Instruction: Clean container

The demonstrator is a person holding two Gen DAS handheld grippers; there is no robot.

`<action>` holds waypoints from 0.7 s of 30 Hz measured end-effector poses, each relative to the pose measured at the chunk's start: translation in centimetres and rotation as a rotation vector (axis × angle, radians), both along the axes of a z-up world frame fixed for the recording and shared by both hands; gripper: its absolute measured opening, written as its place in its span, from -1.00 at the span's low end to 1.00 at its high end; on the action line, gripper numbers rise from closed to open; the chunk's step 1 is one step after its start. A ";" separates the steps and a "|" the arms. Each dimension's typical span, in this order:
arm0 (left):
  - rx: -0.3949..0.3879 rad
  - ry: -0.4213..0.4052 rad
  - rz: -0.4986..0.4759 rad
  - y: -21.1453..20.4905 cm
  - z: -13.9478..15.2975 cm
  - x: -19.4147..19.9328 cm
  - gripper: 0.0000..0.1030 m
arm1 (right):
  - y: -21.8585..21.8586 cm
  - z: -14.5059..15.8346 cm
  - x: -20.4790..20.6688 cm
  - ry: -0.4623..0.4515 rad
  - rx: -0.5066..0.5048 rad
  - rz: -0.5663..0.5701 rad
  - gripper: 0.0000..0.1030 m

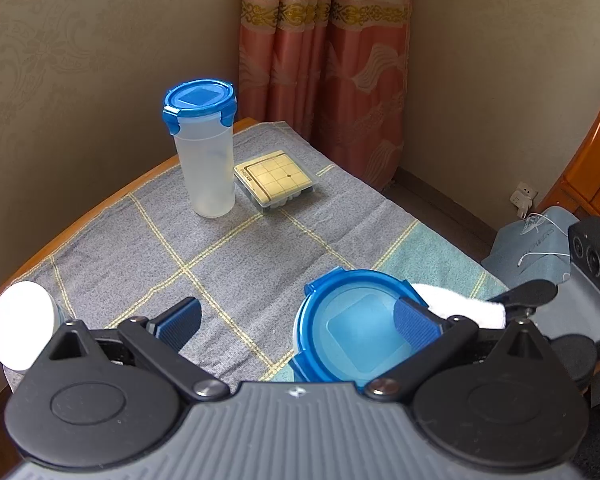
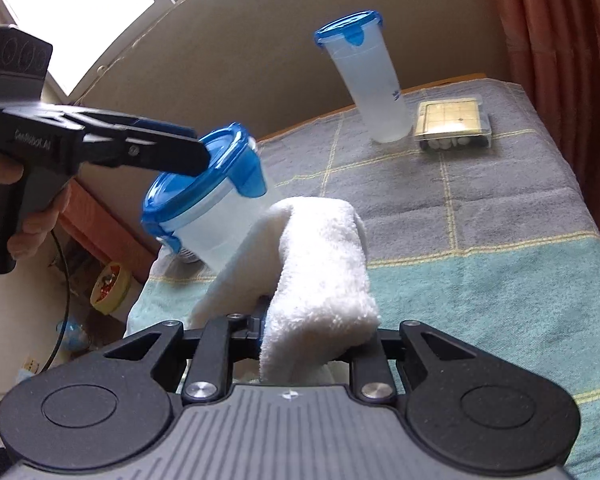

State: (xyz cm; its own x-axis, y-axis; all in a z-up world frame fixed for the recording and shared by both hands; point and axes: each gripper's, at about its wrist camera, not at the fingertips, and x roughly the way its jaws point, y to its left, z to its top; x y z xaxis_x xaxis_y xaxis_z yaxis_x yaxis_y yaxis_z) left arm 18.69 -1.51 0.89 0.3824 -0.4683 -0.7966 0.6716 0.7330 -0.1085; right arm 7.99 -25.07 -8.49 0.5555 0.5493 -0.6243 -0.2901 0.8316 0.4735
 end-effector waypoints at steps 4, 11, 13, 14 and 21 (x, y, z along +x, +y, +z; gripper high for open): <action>0.001 -0.002 0.003 0.0 0.0 0.0 1.00 | 0.9 0.3 -0.4 -0.003 0.000 0.045 -0.51; -0.001 0.002 0.001 0.1 0.0 0.0 1.00 | 3.2 0.5 -1.1 0.006 0.020 0.159 -0.57; -0.002 0.002 0.002 0.1 0.0 -0.1 1.00 | 3.5 0.4 -1.2 0.004 0.004 0.161 -0.62; -0.003 0.001 0.003 0.2 0.0 -0.1 1.00 | 3.6 0.3 -1.2 0.005 -0.001 0.157 -0.63; -0.009 0.003 0.002 0.2 -0.2 0.0 1.00 | 0.7 0.0 -0.7 0.020 -0.018 0.060 -0.67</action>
State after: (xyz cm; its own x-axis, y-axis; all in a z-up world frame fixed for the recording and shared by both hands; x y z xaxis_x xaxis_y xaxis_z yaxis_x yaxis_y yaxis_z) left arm 18.68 -1.28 0.71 0.3810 -0.4744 -0.7936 0.6699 0.7332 -0.1167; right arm 7.30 -24.41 -8.52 0.5088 0.5700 -0.6452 -0.3305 0.8213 0.4650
